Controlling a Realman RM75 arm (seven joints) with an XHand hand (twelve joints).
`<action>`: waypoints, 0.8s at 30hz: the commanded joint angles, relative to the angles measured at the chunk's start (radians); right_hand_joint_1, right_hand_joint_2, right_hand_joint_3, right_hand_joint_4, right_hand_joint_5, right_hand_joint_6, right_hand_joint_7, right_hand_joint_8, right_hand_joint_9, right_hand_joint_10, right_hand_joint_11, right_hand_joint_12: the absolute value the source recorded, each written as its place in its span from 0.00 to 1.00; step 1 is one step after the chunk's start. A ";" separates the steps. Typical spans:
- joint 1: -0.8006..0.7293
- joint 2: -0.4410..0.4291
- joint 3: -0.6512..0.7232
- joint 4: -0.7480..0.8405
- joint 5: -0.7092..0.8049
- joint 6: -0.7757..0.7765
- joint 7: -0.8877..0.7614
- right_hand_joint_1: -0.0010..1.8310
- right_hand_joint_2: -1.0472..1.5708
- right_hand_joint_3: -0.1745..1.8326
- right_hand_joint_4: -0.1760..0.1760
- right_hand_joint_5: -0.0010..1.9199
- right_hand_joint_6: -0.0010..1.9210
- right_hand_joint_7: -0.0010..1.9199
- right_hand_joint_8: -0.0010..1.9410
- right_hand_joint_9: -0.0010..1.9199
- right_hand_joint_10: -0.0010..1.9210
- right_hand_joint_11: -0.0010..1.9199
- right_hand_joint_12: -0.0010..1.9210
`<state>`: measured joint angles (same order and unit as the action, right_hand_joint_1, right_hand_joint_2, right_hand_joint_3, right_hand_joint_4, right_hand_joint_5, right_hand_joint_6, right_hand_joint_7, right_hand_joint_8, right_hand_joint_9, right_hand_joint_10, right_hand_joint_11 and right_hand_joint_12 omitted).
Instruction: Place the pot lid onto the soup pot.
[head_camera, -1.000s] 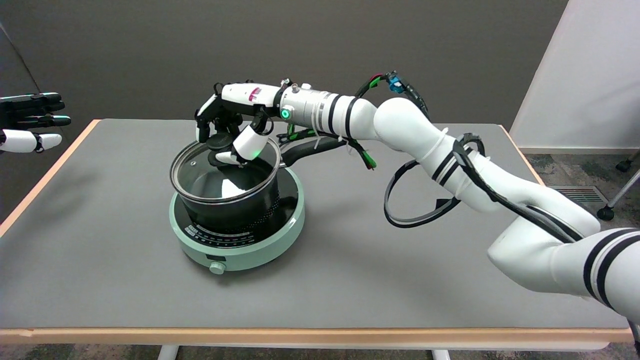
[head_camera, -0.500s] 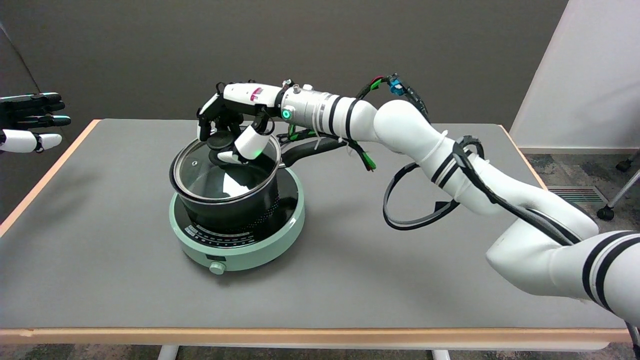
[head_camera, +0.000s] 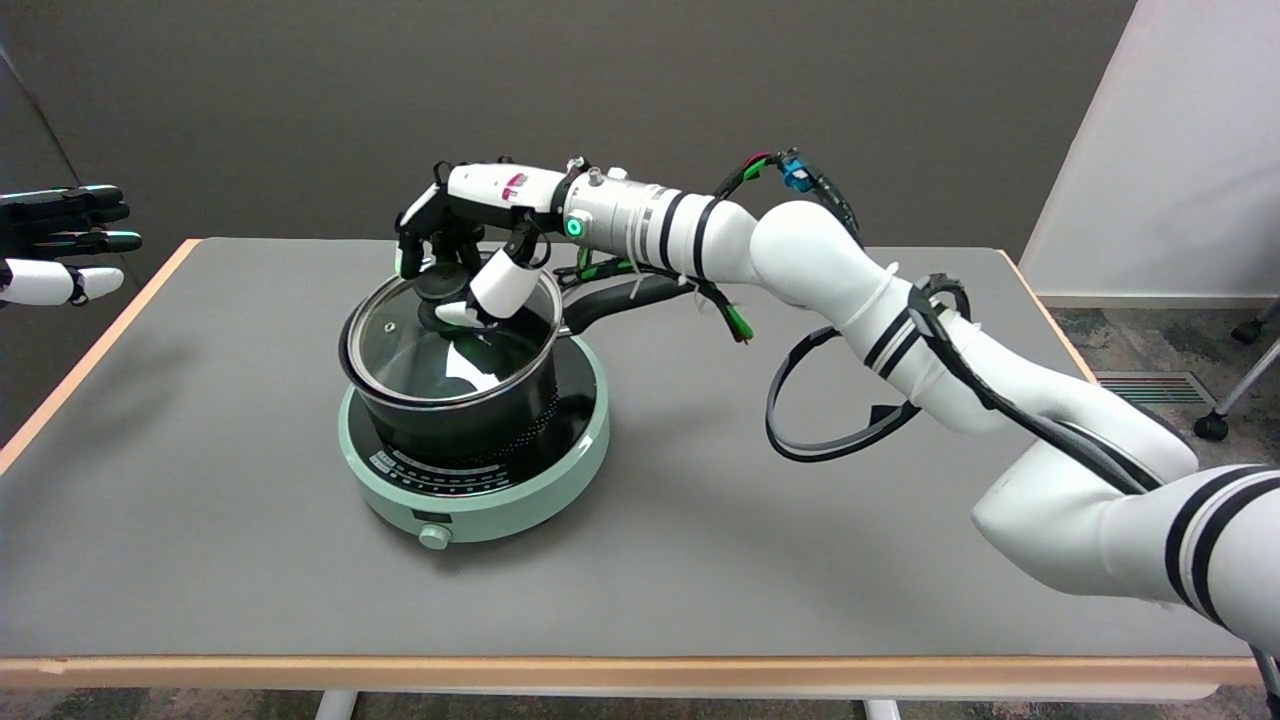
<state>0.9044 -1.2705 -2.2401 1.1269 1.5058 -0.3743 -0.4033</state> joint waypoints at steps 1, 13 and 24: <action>-0.011 0.002 0.010 0.014 -0.002 -0.007 0.000 0.54 0.64 0.52 0.77 0.38 0.28 0.47 0.21 0.45 0.44 0.17 0.93; -0.011 0.002 0.012 0.014 -0.002 -0.007 0.000 0.55 0.63 0.53 0.74 0.37 0.25 0.45 0.18 0.42 0.38 0.23 0.85; -0.017 0.008 0.024 0.021 -0.002 -0.008 0.001 0.51 0.61 0.57 0.74 0.34 0.21 0.37 0.12 0.32 0.25 0.25 0.61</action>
<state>0.8936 -1.2680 -2.2269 1.1400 1.5038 -0.3804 -0.4034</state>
